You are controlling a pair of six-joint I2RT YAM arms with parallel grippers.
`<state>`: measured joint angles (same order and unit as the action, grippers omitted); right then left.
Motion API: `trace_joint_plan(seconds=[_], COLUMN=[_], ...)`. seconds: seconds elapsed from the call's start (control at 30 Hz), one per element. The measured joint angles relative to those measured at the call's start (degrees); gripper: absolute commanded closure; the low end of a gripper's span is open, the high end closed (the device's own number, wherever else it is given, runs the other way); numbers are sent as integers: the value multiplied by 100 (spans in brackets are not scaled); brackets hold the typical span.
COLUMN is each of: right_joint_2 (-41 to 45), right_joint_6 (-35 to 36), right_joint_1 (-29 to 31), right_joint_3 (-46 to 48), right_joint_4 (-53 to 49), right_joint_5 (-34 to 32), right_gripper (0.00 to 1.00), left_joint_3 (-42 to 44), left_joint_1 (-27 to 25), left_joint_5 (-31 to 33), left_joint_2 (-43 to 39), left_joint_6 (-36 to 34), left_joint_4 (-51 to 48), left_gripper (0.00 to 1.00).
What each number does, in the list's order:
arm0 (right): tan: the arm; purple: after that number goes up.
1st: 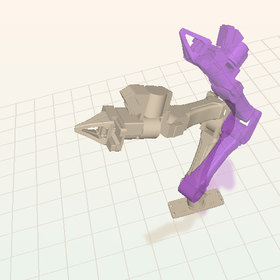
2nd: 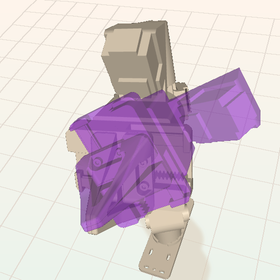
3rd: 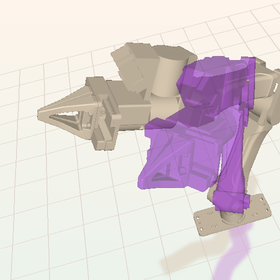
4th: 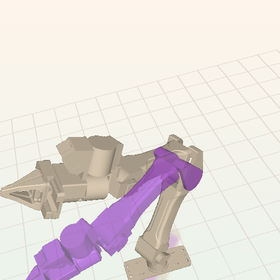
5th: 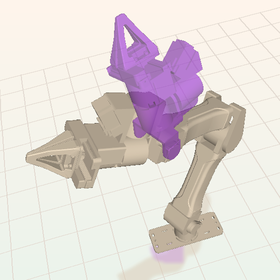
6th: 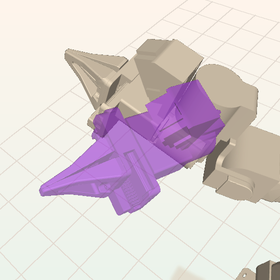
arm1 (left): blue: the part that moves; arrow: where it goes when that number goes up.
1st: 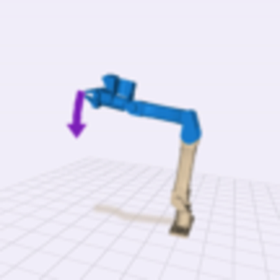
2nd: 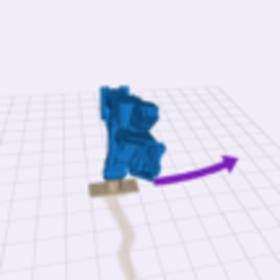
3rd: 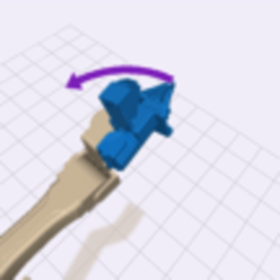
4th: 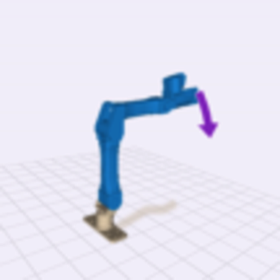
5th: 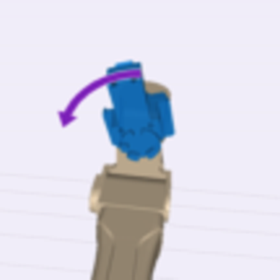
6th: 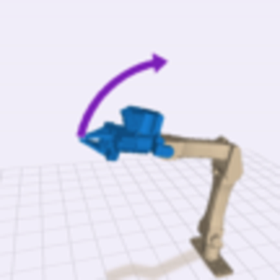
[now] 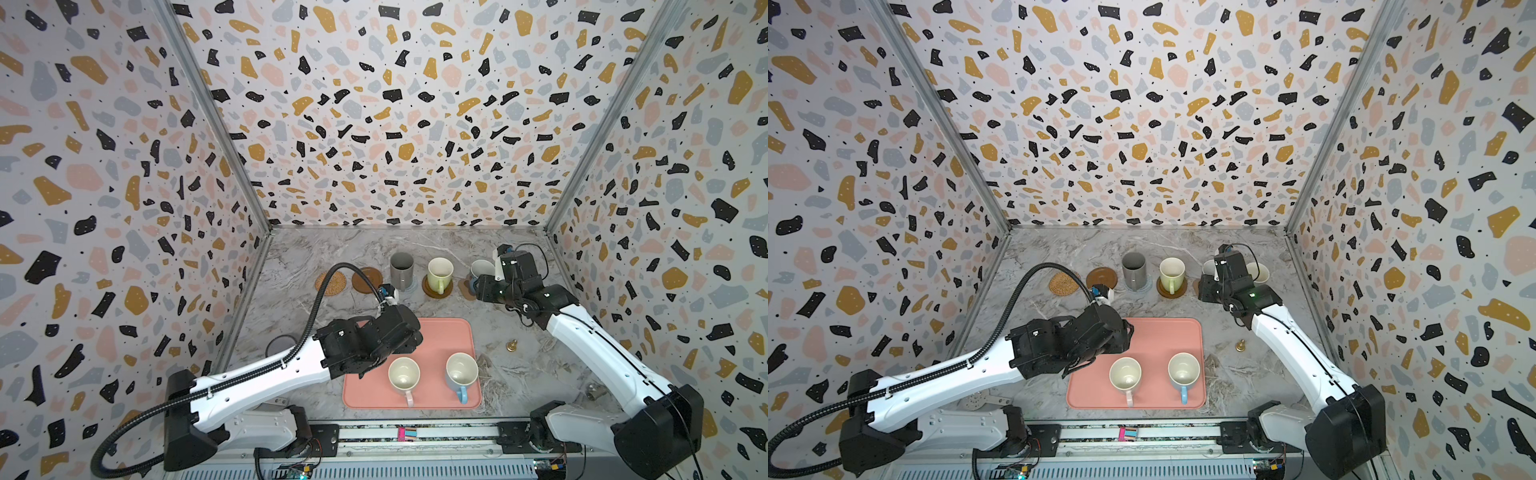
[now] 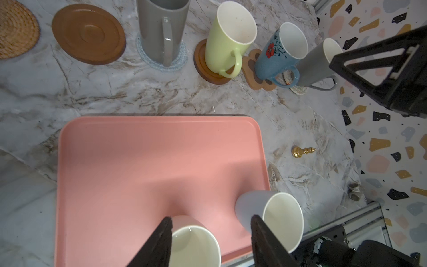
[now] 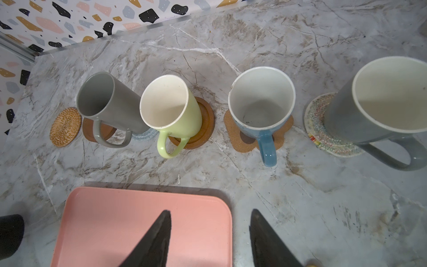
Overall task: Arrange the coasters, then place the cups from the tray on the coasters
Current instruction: 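Move left gripper back over the cream mug on the tray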
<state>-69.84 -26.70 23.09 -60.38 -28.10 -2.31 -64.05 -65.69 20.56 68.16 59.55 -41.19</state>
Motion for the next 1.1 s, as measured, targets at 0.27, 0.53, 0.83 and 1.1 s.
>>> trace_joint_plan(seconds=[0.27, 0.53, 0.83, 1.1], right_joint_2=[-9, -48, -48, -48], right_joint_6=[186, 262, 267, 282], right_joint_1=[0, -2, -52, -83], right_joint_3=[2, 37, 111, 146], right_joint_4=[168, 343, 459, 503], right_joint_5=[57, 168, 219, 278], right_gripper=[44, 44, 44, 44], left_joint_3=[101, 98, 450, 675], left_joint_1=[-933, -1460, -2133, -2240], left_joint_5=[142, 203, -120, -413], left_joint_2=[-94, -114, -76, 133], left_joint_6=[1034, 1786, 2538, 2728], left_joint_4=[-444, -1043, -809, -647], left_gripper=[43, 41, 40, 39])
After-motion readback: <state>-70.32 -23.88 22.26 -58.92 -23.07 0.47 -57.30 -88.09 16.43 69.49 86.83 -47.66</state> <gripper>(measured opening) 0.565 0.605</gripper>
